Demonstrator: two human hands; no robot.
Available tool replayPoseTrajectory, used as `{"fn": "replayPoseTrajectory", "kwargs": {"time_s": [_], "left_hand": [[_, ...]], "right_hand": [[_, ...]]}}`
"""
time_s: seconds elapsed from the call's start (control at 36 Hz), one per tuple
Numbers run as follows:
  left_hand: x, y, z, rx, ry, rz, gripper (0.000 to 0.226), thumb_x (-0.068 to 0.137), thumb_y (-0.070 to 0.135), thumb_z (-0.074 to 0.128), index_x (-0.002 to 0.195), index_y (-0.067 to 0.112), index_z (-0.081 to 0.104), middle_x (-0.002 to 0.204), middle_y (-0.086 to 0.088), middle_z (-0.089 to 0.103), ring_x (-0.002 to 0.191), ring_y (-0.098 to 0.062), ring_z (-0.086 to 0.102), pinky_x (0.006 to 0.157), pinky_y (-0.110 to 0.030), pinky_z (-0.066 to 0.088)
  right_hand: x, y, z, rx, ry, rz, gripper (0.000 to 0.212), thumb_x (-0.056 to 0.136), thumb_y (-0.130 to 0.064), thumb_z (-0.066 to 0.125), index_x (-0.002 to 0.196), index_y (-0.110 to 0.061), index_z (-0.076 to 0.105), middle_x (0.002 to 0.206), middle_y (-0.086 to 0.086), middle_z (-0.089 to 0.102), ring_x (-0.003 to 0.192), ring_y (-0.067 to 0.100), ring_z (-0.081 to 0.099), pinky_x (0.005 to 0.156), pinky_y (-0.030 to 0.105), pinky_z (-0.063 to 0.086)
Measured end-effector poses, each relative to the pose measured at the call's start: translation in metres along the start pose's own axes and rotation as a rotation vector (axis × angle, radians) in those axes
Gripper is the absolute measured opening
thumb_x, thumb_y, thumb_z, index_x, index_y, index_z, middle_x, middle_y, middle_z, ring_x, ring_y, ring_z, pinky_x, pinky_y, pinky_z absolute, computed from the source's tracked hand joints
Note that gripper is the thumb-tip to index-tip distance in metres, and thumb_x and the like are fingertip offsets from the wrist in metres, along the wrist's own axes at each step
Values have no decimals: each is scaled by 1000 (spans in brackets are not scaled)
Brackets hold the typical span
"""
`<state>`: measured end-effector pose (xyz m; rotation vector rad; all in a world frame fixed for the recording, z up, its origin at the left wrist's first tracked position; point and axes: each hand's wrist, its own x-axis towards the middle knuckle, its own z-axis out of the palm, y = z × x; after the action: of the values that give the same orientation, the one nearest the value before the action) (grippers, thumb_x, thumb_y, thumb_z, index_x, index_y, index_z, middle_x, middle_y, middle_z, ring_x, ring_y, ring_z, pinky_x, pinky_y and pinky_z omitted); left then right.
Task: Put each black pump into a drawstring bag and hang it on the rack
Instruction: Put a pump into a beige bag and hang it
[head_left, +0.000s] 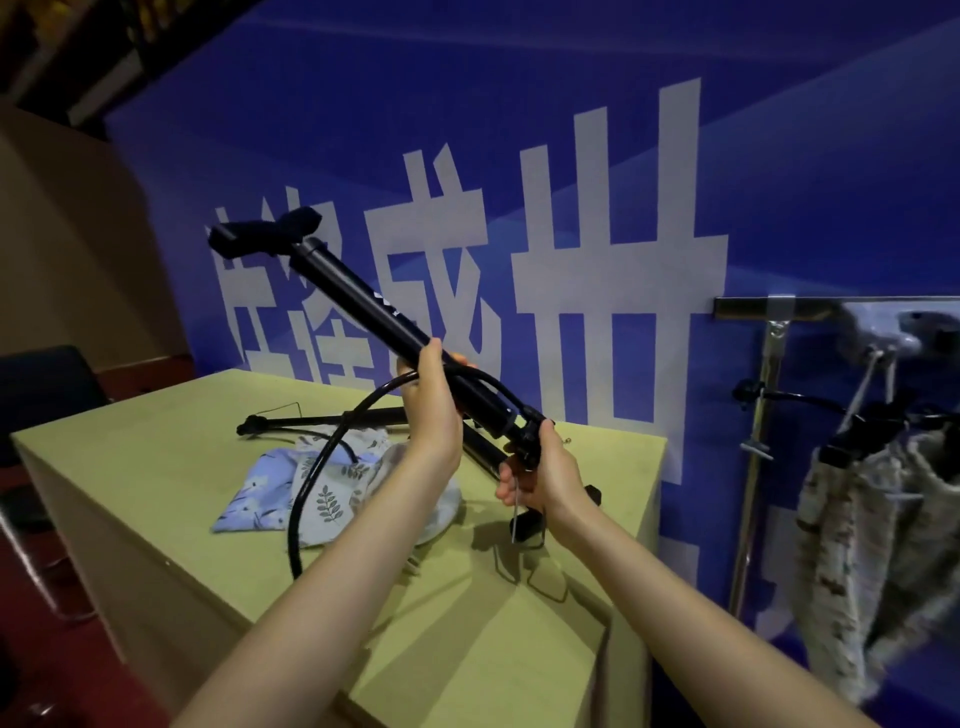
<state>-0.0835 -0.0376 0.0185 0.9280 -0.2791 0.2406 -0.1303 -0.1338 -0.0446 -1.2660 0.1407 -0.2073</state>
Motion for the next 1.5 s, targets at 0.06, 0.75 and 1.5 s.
{"fn": "replayPoseTrajectory", "kwargs": {"time_s": [0.06, 0.75, 1.5], "left_hand": [[-2, -4, -3, 42, 6, -5, 14, 98, 28, 49, 97, 14, 47, 65, 6, 60, 65, -12, 60, 76, -34, 51], [10, 21, -42, 569, -156, -226, 72, 95, 65, 26, 120, 6, 59, 84, -6, 63, 70, -17, 62, 64, -29, 48], [0, 34, -89, 1074, -302, 131, 37, 105, 41, 24, 109, 19, 53, 89, 1, 61, 82, -13, 57, 67, -19, 40]], "right_hand": [[1, 4, 5, -24, -45, 6, 57, 105, -44, 12, 106, -3, 52, 55, 8, 52, 43, 20, 54, 45, 25, 46], [-8, 6, 43, -633, 17, -620, 19, 96, -32, 56, 85, -17, 58, 76, -1, 59, 67, 12, 54, 65, 32, 46], [24, -100, 81, 291, -169, -316, 30, 106, -26, 36, 83, -13, 50, 51, -6, 34, 43, 8, 31, 45, 21, 29]]}}
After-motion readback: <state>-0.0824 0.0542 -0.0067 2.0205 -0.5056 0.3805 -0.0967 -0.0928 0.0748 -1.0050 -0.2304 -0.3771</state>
